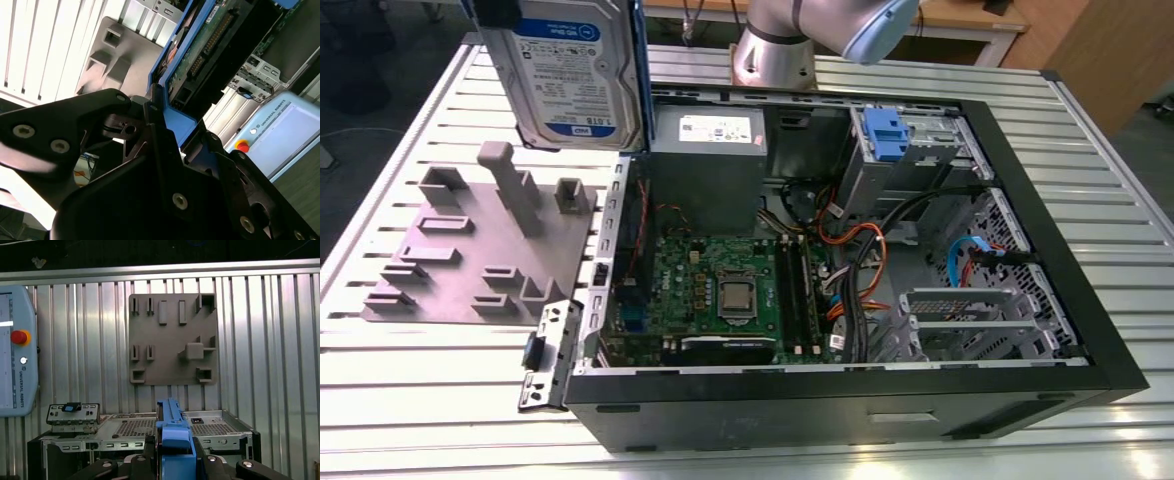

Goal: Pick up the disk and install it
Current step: 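Pick up the disk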

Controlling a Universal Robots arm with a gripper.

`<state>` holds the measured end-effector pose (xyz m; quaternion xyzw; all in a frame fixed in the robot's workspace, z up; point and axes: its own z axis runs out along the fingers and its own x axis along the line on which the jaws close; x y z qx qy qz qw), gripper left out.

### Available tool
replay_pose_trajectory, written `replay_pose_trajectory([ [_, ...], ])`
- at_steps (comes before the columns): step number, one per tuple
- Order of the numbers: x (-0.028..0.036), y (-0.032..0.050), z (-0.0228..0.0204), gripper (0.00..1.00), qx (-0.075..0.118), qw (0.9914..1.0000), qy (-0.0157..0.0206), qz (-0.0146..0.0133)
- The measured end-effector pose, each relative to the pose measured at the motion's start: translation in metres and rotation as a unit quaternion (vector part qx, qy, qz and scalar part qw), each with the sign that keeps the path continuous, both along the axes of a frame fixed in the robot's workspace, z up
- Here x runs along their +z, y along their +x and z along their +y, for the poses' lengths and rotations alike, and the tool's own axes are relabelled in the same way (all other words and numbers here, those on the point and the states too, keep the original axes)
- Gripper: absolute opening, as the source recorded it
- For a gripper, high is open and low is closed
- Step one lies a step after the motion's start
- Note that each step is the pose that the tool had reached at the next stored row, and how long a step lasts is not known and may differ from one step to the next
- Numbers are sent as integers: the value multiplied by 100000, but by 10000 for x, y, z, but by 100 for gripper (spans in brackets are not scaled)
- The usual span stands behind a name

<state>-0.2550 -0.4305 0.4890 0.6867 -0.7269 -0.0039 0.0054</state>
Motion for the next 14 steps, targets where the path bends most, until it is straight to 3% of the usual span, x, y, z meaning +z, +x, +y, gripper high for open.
replay_pose_trajectory([
  [14, 1, 20, 0, 36, 7, 100000, -7, 7],
])
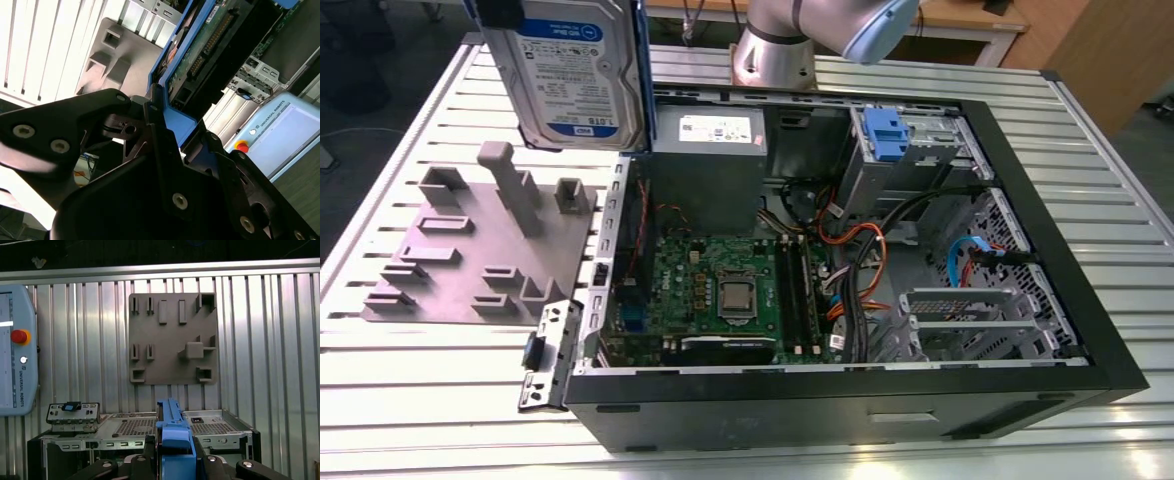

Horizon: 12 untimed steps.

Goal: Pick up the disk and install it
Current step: 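Pick up the disk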

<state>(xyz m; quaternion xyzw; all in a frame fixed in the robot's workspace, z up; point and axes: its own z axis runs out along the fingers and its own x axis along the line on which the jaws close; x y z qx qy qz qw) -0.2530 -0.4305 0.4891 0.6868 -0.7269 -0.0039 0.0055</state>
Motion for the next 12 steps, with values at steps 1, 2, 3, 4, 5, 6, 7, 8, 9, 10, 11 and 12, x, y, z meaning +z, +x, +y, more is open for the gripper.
replay_pose_trajectory([
  [1, 0, 11, 0, 36, -5, 100000, 4, -4],
  [2, 0, 24, 0, 36, -5, 100000, 4, -5],
  [3, -1, 38, 0, 36, -5, 100000, 5, -4],
  [4, 0, 53, 0, 36, -4, 100000, 2, -1],
  [5, 0, 67, 0, 36, -6, 100000, 2, -1],
  [6, -1, 81, 0, 36, -5, 100000, 5, -3],
  [7, -1, 95, 0, 36, -7, 100000, 4, -3],
  [8, -1, 108, 0, 36, -6, 100000, 2, 0],
  [9, -2, 121, 0, 36, -3, 100000, 3, -3],
  [10, -2, 133, 0, 36, -5, 100000, 5, -4],
  [11, -2, 143, -1, 36, -5, 100000, 4, -3],
  [12, -3, 149, 0, 36, -5, 100000, 8, -8],
])
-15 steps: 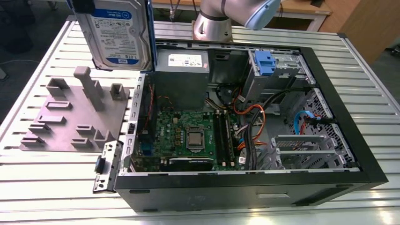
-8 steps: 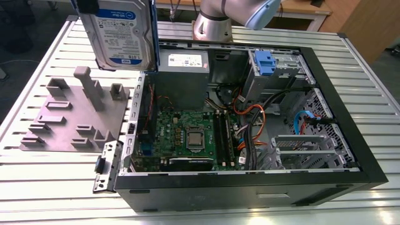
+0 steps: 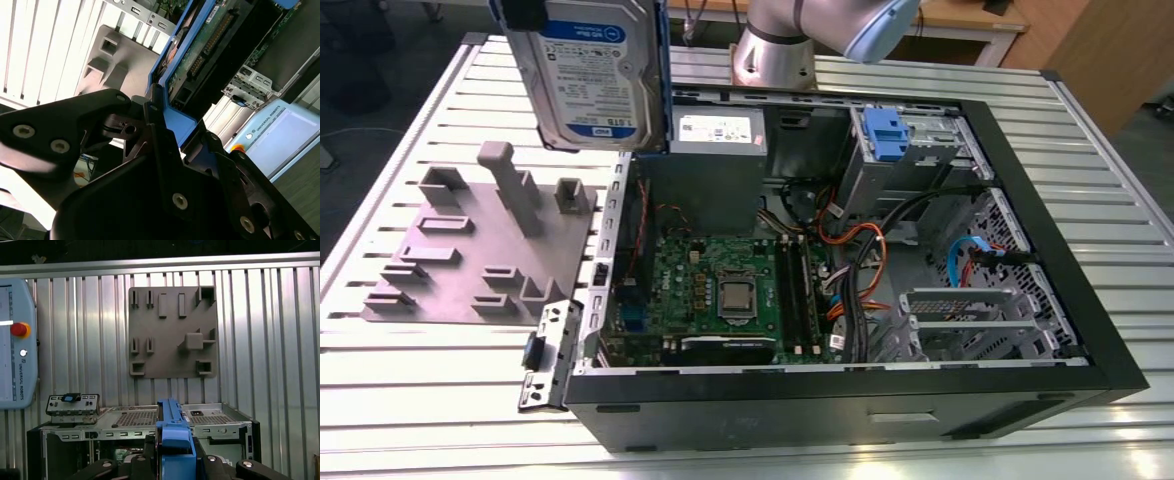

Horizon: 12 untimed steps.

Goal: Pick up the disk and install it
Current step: 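Pick up the disk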

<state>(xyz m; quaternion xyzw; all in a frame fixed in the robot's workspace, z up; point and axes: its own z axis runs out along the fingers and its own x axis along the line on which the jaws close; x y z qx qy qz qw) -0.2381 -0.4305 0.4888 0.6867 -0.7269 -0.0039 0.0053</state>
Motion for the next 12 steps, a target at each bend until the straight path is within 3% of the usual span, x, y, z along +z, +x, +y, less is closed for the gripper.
replay_pose_trajectory([
  [12, 0, 34, 0, 36, 1, 100000, -5, 4],
])
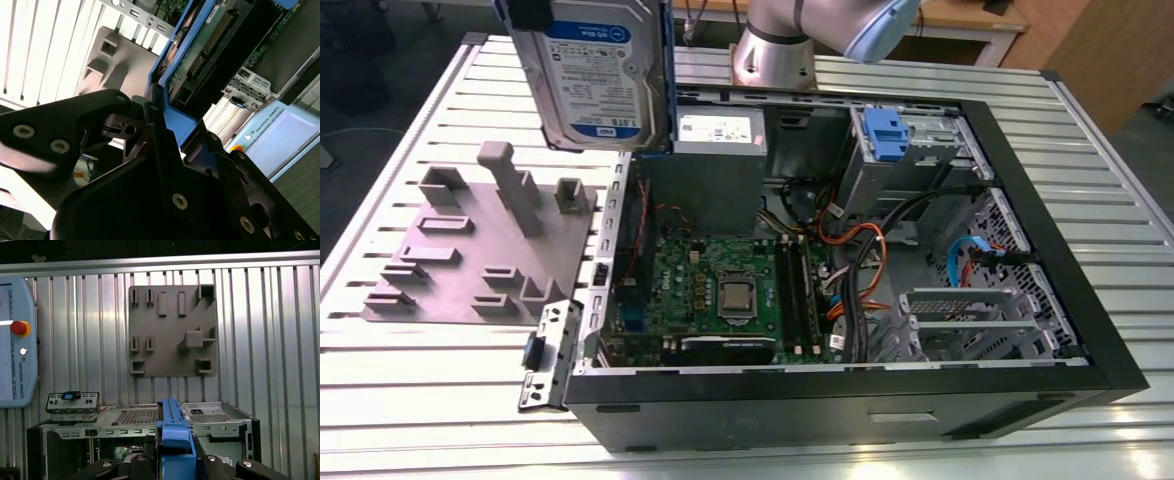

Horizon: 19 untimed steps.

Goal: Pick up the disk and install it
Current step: 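Pick up the disk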

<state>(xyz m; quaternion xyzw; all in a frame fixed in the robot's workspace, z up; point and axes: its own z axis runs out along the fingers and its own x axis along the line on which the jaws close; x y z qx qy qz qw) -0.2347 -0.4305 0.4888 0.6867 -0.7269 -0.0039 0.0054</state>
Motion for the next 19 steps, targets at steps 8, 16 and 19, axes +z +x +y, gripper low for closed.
replay_pose_trajectory([
  [8, -2, 34, 0, 36, -10, 100000, 3, -1],
  [16, -1, 36, 0, 36, -2, 100000, 1, 1],
  [19, -1, 38, -8, 36, 9, 100000, -1, 5],
])
